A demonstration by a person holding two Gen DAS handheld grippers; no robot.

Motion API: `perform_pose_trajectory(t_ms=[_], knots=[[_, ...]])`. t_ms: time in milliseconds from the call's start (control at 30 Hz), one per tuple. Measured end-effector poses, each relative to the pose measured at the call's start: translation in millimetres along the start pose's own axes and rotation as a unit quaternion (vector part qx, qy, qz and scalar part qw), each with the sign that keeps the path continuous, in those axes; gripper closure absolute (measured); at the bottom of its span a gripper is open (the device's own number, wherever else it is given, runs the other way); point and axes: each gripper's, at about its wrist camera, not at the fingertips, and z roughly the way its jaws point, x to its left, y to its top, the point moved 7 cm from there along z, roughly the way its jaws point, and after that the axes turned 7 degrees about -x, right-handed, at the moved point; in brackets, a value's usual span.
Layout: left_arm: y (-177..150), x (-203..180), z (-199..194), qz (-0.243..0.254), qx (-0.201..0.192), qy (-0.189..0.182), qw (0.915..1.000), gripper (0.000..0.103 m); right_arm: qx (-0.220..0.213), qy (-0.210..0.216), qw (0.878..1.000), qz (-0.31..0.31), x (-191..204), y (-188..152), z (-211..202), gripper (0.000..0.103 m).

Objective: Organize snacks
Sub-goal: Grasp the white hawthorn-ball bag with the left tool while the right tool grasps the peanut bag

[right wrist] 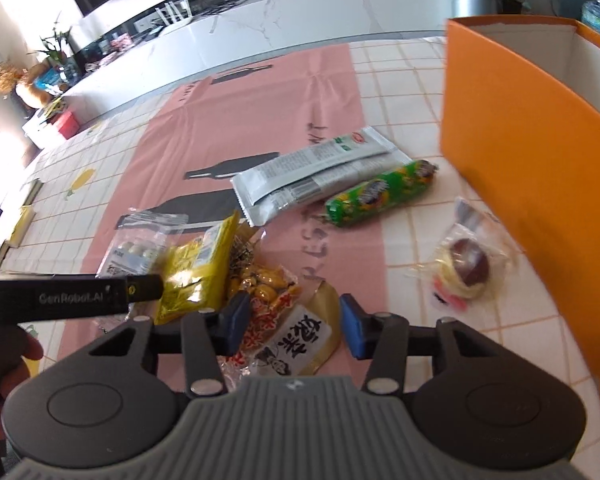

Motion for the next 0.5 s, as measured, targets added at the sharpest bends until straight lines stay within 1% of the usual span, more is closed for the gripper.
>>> perform_pose_trajectory(t_ms=[67, 167, 233, 267, 300, 333, 367, 400, 500], knots=[[-3.1, -6.7, -0.1, 0.021, -0.005, 0.015, 0.9996, 0.008, 0.002, -0.014, 1.000, -0.001, -9.3, -1.1, -5.5, 0.059], [-3.0, -9.0, 0.6, 0.011, -0.007, 0.013, 0.9998, 0.010, 0.014, -0.027, 1.000, -0.001, -19.3, -4.7, -13.7, 0.059], [-2.0, -7.7, 0.7, 0.009, -0.010, 0.014, 0.9998, 0.012, 0.018, -0.028, 0.999, -0.016, -19.9, -5.7, -18.3, 0.053], [-1.8, -6.7, 0.7, 0.007, -0.009, 0.013, 0.9999, 0.012, 0.014, -0.029, 0.999, -0.036, -19.0, -4.8, -21.1, 0.053], [-1.3, -5.5, 0.8, 0.003, -0.010, 0.010, 0.9999, 0.012, 0.007, -0.031, 0.998, -0.061, -17.0, -3.6, -23.3, 0.049], [-1.1, -4.9, 1.0, 0.000, -0.011, 0.009, 0.9999, 0.012, -0.001, -0.032, 0.995, -0.092, -14.1, -1.9, -24.9, 0.043], [-0.6, -4.5, 1.2, -0.002, -0.013, 0.009, 0.9999, 0.012, -0.007, -0.031, 0.992, -0.119, -10.9, -0.5, -26.3, 0.040], [0.2, -4.6, 1.7, -0.004, -0.015, 0.008, 0.9999, 0.012, -0.011, -0.024, 0.989, -0.145, -6.9, 0.8, -27.4, 0.036], [-0.1, -5.9, 3.3, -0.004, -0.019, 0.012, 0.9998, 0.013, -0.001, 0.010, 0.981, -0.196, 4.6, 2.7, -24.5, 0.030]])
